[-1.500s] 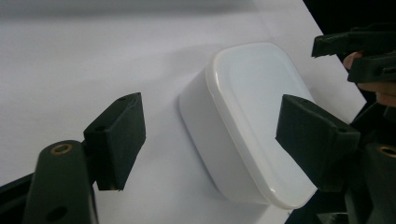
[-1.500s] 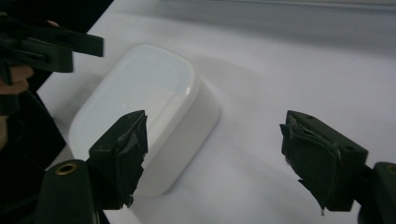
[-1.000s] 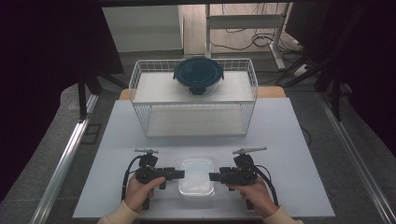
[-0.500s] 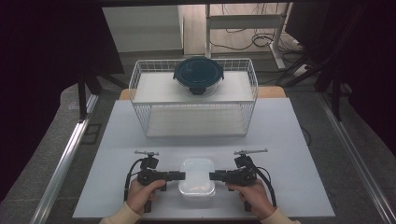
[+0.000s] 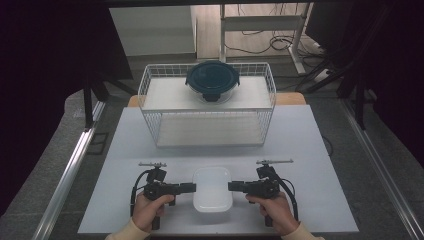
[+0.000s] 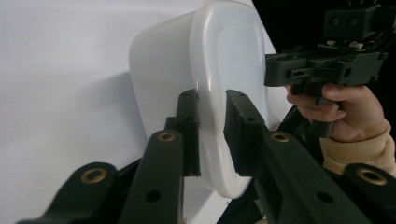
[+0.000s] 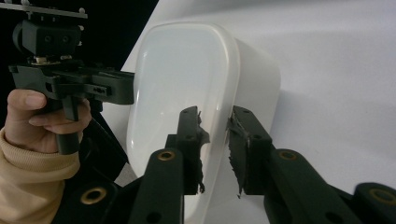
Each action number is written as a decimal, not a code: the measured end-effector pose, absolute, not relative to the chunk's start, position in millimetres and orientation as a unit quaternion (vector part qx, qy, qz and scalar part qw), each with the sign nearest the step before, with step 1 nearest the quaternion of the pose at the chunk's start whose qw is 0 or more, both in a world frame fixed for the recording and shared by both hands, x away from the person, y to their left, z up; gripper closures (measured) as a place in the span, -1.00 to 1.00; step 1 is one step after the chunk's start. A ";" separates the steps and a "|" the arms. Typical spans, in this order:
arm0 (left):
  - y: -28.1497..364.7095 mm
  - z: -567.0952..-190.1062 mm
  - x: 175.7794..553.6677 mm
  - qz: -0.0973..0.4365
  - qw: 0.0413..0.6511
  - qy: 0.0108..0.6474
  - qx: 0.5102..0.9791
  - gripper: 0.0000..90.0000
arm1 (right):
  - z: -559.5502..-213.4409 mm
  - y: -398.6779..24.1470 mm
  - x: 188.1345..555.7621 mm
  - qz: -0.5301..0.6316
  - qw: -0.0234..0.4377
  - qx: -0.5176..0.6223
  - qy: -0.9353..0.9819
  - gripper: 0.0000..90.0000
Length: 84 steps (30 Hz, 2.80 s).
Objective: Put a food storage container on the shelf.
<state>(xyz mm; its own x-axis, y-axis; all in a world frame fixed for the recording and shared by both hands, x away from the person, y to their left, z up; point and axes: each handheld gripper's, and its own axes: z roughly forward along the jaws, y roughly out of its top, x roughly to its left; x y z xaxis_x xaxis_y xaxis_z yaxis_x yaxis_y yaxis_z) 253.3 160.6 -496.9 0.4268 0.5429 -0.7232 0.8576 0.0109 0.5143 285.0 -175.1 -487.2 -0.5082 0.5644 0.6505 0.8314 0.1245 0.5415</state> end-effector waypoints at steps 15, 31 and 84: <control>161.1 -487.2 248.2 -0.136 0.499 0.500 0.695 0.79 | -479.4 -175.4 281.7 -0.475 0.127 -0.452 -0.744 0.74; 160.2 -465.6 250.1 -0.114 0.512 0.473 0.708 0.80 | -461.6 -177.9 281.1 -0.491 0.103 -0.430 -0.750 0.74; 168.1 -320.4 314.8 0.001 0.562 0.421 0.712 0.78 | -311.5 -162.4 338.3 -0.532 -0.016 -0.358 -0.767 0.73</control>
<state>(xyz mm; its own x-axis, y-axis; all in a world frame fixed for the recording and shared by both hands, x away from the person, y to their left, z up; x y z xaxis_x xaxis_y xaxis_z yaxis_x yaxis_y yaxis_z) 314.8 168.1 -320.4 0.6462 0.6005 -0.4710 0.5976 -0.0143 0.8016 338.3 -162.4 -311.5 -0.7429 0.5666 0.3564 0.5324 0.1773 0.8277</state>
